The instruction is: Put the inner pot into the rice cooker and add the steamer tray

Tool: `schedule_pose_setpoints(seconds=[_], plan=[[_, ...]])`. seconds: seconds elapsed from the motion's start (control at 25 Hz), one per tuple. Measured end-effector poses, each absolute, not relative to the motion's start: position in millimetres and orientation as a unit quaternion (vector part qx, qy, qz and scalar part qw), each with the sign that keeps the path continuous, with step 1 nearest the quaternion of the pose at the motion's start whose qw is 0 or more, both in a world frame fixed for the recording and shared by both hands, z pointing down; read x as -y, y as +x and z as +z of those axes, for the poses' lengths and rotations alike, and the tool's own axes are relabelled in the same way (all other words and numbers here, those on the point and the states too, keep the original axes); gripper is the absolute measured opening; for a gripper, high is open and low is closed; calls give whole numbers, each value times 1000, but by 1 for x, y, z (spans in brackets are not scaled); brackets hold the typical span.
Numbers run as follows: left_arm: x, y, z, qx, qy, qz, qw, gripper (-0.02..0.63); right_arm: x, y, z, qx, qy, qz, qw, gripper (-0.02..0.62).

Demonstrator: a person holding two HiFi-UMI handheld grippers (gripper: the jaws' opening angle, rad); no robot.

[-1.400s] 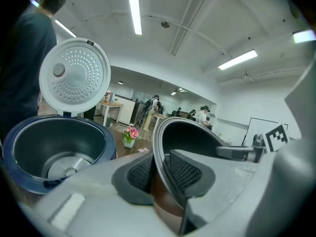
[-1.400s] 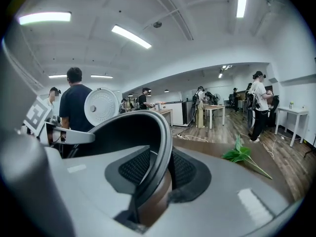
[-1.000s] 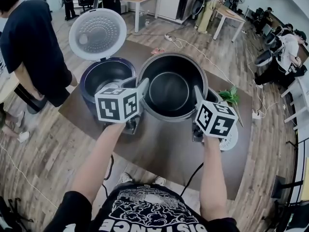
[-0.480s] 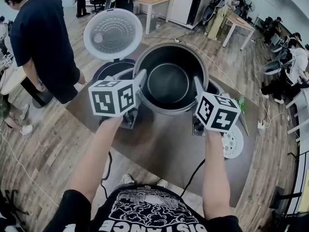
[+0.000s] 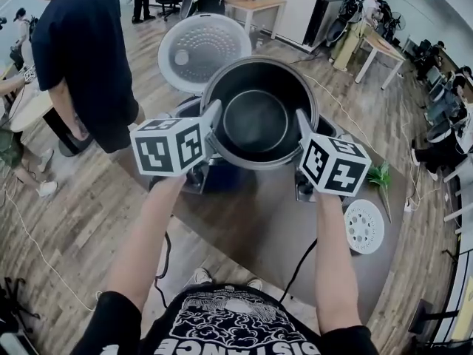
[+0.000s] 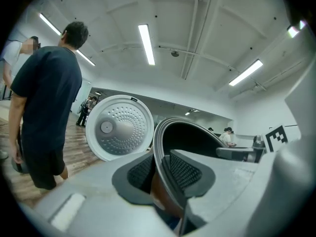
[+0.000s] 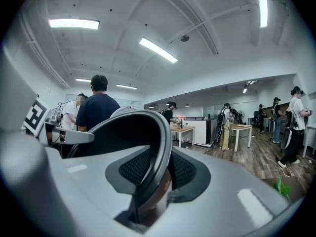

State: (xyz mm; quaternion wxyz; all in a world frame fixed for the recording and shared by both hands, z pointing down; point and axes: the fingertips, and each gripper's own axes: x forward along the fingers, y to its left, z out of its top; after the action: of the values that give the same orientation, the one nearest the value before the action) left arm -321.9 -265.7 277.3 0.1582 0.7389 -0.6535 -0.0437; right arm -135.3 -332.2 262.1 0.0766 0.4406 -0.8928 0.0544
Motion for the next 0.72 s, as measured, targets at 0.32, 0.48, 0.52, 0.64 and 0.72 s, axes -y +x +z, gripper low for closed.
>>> schedule_pose_setpoints(seconds=[0.32,0.48,0.52,0.64,0.72], plan=[[253,-382,279,670,722,-47,165,103,329,-198,264,901,422,58,88,106],[252,-420,292,673,717,-42,176,103,330,-238,279,901,416,69,99,106],[252,-429,296,673,717,-41,179,103,330,-247,283,901,415,72,102,106],[252,-443,304,673,715,-36,188,103,331,-261,294,900,414,83,112,106],[254,-447,311,671,715,-28,195,103,333,-265,301,898,414,92,117,104]])
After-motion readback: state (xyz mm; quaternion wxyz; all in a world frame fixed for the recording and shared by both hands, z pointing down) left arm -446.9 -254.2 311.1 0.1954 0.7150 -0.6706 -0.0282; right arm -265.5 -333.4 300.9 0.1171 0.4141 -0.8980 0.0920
